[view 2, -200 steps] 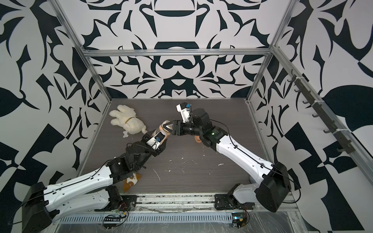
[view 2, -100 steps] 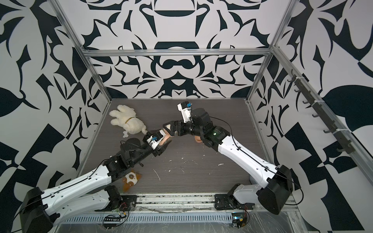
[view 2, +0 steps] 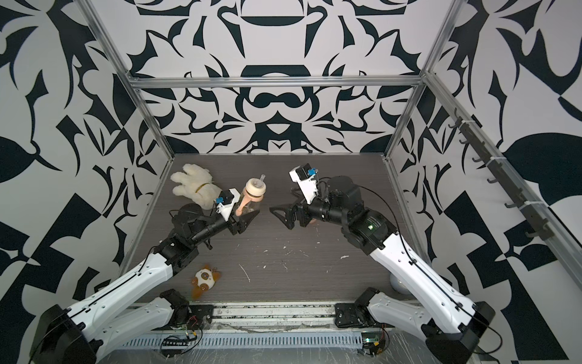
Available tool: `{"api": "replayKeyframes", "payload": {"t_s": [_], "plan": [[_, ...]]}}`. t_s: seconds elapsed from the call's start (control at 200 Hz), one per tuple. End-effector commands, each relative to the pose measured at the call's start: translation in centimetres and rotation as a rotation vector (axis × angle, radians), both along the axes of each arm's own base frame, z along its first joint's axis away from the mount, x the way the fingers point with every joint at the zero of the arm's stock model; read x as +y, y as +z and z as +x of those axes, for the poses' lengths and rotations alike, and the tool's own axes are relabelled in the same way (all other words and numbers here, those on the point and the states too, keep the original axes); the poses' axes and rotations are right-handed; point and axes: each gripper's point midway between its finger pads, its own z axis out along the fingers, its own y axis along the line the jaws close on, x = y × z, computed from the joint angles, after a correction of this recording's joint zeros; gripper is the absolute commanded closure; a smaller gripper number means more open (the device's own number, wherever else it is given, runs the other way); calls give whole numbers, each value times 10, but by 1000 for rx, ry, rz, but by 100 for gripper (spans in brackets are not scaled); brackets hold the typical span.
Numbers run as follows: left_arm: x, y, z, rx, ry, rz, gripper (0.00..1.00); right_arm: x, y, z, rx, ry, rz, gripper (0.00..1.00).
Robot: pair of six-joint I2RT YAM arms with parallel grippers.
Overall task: Assemble the baby bottles
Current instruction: Screw the nipple onto the baby bottle.
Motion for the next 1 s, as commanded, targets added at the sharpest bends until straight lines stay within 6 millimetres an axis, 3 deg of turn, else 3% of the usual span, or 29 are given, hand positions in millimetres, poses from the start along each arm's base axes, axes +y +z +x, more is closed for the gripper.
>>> {"api": "replayKeyframes", "payload": {"t_s": [0.0, 0.32, 0.775, 0.995], "plan": [[-16, 26, -36, -11, -230, -89, 87, 11, 9, -44, -159, 269, 83, 2], [-28, 40, -72, 31, -461, -117, 88, 28, 23, -41, -202, 387, 67, 8], [-31, 47, -86, 42, -550, -127, 90, 15, 36, -28, -214, 387, 82, 12], [-33, 47, -88, 58, -577, -124, 90, 24, 43, -19, -203, 422, 111, 20]]}}
